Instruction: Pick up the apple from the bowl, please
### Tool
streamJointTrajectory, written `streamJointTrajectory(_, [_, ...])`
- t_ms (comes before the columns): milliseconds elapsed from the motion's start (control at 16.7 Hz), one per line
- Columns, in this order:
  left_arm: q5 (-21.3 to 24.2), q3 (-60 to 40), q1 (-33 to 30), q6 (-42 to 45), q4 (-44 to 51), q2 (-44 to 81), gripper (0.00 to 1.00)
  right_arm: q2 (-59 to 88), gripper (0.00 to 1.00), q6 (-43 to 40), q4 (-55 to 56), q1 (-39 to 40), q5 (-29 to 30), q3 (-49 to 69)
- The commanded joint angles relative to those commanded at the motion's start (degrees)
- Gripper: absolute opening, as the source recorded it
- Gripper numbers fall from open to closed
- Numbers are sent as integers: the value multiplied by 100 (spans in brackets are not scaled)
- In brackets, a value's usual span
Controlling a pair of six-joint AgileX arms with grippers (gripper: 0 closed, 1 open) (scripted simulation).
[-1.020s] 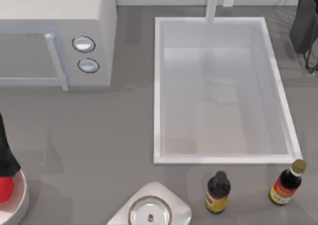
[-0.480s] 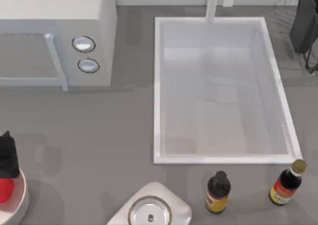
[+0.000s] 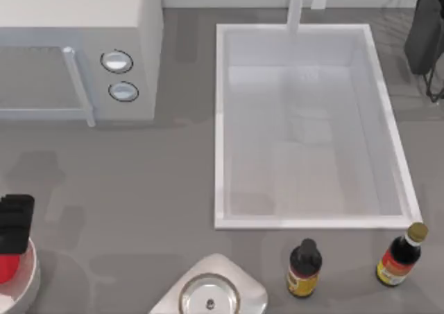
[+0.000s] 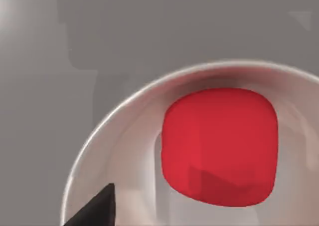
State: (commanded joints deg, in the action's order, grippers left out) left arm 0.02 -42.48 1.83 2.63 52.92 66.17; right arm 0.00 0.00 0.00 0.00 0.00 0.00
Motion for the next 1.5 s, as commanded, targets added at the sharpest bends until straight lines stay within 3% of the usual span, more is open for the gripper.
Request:
streamJointTrajectory(300, [0, -742, 32, 46, 928, 1108, 100, 0, 100, 0, 0, 0, 0, 0])
streamJointTrajectory(720, [0, -692, 11, 47, 857, 1184, 100, 0, 100, 0, 0, 0, 0, 0])
streamJointTrajectory(1260, [-1, 603, 52, 88, -1664, 2291, 100, 0, 100, 0, 0, 0, 0, 0])
streamJointTrajectory(1500, [-2, 821, 59, 94, -1961, 2479, 100, 0, 100, 0, 0, 0, 0, 0])
